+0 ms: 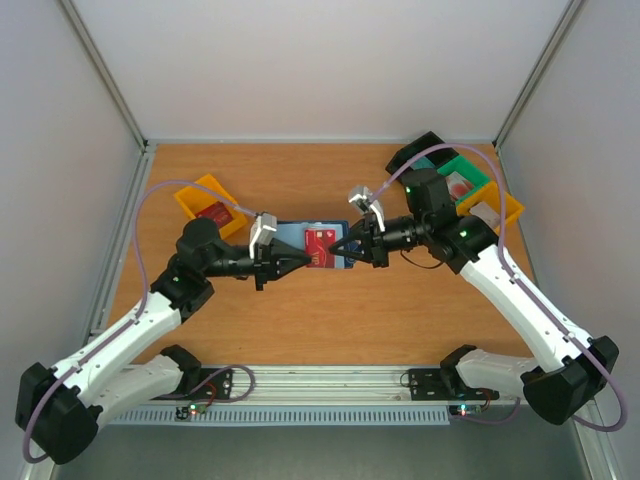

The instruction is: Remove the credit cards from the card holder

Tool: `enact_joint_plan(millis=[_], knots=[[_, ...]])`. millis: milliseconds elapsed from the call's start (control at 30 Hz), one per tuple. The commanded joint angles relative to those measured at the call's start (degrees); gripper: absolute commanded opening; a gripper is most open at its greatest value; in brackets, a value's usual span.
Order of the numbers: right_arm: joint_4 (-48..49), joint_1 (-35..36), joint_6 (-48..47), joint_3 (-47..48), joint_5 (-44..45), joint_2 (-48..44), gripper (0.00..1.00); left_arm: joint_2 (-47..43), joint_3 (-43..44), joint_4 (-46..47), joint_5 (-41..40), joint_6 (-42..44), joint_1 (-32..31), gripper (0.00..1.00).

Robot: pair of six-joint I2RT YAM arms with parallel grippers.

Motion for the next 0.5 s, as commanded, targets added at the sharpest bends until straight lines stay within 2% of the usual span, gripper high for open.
enact_joint_plan(millis=[0,100,167,267,467], knots=[[1.07,0.17,0.57,0.38,-3.59,0.81,0.01,-0.76,1.65,4.57,1.83,1.46,0.23,0.06],[-0.3,0.17,-0.52,0.85,-4.22,1.08,0.01,-1.03,2.07,4.53,2.01,2.63,0.55,0.18],[-1.03,0.15,-1.08,0.96,-4.86,0.95,0.01,-0.69,2.41,4.73,2.0,2.02,0.95,0.19],[-1.79,0.1,-1.83,0.97,-4.99,0.71,0.01,-0.41,2.41,5.3,2.34,0.77,1.11,0.16],[-2.44,0.17,-2.65,0.88,-4.41,0.66,0.01,-0.57,3.03,5.16,2.95,0.75,1.67,0.04]])
